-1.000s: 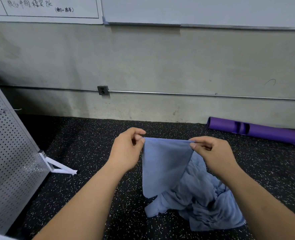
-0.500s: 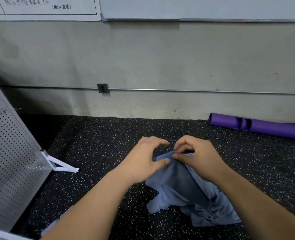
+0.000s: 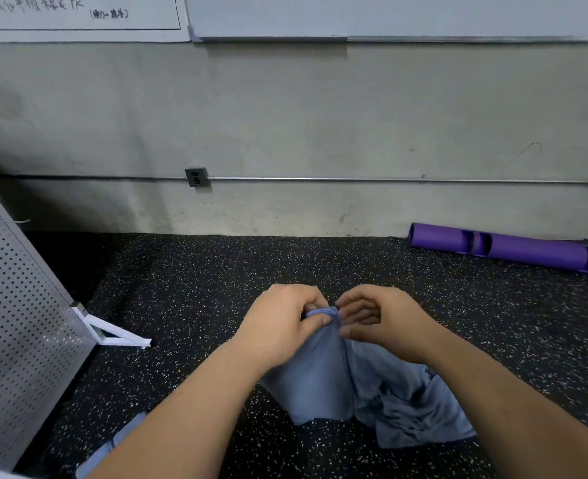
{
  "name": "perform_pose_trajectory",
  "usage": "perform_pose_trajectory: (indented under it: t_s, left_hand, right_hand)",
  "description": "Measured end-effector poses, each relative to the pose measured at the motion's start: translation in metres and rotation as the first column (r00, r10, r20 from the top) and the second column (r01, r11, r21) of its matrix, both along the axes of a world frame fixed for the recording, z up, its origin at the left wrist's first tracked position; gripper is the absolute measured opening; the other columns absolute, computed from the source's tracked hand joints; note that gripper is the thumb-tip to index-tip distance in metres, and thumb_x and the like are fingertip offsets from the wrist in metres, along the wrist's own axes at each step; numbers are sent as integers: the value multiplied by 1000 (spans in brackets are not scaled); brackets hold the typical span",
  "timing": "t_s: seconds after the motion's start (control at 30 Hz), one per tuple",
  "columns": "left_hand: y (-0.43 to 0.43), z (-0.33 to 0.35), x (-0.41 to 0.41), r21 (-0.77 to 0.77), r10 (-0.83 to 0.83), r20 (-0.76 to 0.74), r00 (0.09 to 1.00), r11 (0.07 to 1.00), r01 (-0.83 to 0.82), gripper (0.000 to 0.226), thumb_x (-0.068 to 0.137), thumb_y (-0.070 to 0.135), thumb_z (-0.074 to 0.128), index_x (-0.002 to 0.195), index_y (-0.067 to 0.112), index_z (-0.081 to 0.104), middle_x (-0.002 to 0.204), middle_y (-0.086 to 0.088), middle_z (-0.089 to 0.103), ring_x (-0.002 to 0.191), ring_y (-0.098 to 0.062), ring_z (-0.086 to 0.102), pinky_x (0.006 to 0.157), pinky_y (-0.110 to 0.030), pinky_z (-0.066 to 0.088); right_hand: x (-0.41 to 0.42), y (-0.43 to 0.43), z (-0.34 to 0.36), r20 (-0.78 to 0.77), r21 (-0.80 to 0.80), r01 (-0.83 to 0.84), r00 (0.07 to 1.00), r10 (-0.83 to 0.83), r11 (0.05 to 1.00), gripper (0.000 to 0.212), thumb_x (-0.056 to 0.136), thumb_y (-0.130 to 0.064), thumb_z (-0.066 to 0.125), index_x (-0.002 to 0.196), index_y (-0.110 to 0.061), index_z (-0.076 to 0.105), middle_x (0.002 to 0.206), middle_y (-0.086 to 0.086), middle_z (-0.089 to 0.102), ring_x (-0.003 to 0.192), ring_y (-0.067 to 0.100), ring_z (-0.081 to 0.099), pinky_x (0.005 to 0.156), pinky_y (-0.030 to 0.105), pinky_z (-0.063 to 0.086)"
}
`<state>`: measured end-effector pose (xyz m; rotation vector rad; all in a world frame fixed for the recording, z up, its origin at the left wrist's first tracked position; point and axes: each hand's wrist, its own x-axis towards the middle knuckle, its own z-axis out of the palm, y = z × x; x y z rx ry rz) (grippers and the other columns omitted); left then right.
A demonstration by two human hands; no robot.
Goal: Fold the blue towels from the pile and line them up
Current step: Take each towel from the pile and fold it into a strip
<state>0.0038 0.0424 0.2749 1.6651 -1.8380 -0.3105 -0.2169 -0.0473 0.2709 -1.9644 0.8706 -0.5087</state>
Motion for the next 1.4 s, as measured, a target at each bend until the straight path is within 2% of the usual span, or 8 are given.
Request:
perform_pose_trajectory:
  t_s: [0.23, 0.47, 0.63, 0.8, 0.97, 1.13, 1.33, 1.4]
  left_hand:
    - [3, 5, -2, -63, -110, -159, 981, 993, 102, 11, 92, 31, 80, 102, 35, 77, 91, 17, 73, 90, -7, 68, 82, -35, 56]
    - [2, 7, 5, -197, -57, -100, 993, 980, 36, 4, 98, 33, 75, 101, 33, 77, 91, 15, 70, 89, -9, 66, 81, -35, 54]
    - [1, 15, 21, -241, 73, -353, 933, 956, -166, 7, 98, 22, 76, 100, 28, 79, 90, 14, 75, 85, -11, 69, 79, -26, 54]
    - [-1, 18, 46, -200, 212, -500, 840, 915, -350, 6, 99, 23, 75, 98, 28, 79, 84, 17, 75, 74, 0, 64, 71, -17, 49]
    - [-6, 5, 67, -102, 321, -634, 704, 867, -487, 14, 102, 27, 70, 89, 25, 74, 70, 12, 64, 65, -8, 50, 64, -31, 44]
    - [-7, 0, 74, 32, 447, -631, 634, 832, -554, 8, 103, 25, 67, 99, 26, 74, 93, 10, 76, 86, -9, 67, 79, -34, 53]
    - [-13, 2, 60, 139, 489, -684, 542, 816, -561, 9, 103, 20, 61, 98, 18, 69, 90, 3, 68, 80, -11, 56, 69, -30, 44]
    - [-15, 2, 55, 153, 478, -721, 503, 817, -557, 12, 102, 16, 57, 99, 18, 68, 94, 3, 68, 85, -11, 56, 72, -29, 44]
  right_hand:
    - [9, 7, 1, -150, -247, -41, 989, 4, 968, 10, 92, -24, 81, 94, -32, 75, 84, -33, 67, 86, -9, 63, 74, 7, 43]
    - [9, 2, -9, -220, -352, -47, 975, -34, 935, 22, 89, -30, 79, 78, -36, 61, 76, -16, 62, 74, 7, 55, 71, 25, 45]
    - [-4, -12, -30, -455, -261, -158, 890, 24, 952, 14, 90, -30, 77, 86, -32, 63, 76, -13, 62, 70, 6, 53, 66, 28, 44]
    - [-17, -25, -26, -464, -236, -115, 886, -8, 965, 22, 96, -34, 75, 117, -28, 73, 106, -13, 71, 97, 10, 64, 79, 29, 48]
    - [-35, -38, -17, -326, -260, 32, 938, -119, 965, 15, 94, -31, 78, 88, -40, 68, 86, -13, 70, 80, 8, 65, 67, 23, 46]
    - [-43, -38, 1, -1, -225, 281, 958, -288, 933, 18, 94, -24, 78, 104, -36, 71, 91, -13, 76, 86, 10, 71, 76, 31, 54]
    - [-40, -29, 14, 240, -152, 398, 903, -357, 905, 6, 99, -24, 74, 100, -28, 70, 89, -4, 79, 85, 20, 74, 77, 38, 58]
    - [-40, -28, 18, 255, -177, 414, 895, -365, 893, 5, 98, -24, 75, 96, -24, 71, 86, -3, 78, 79, 16, 73, 71, 28, 57]
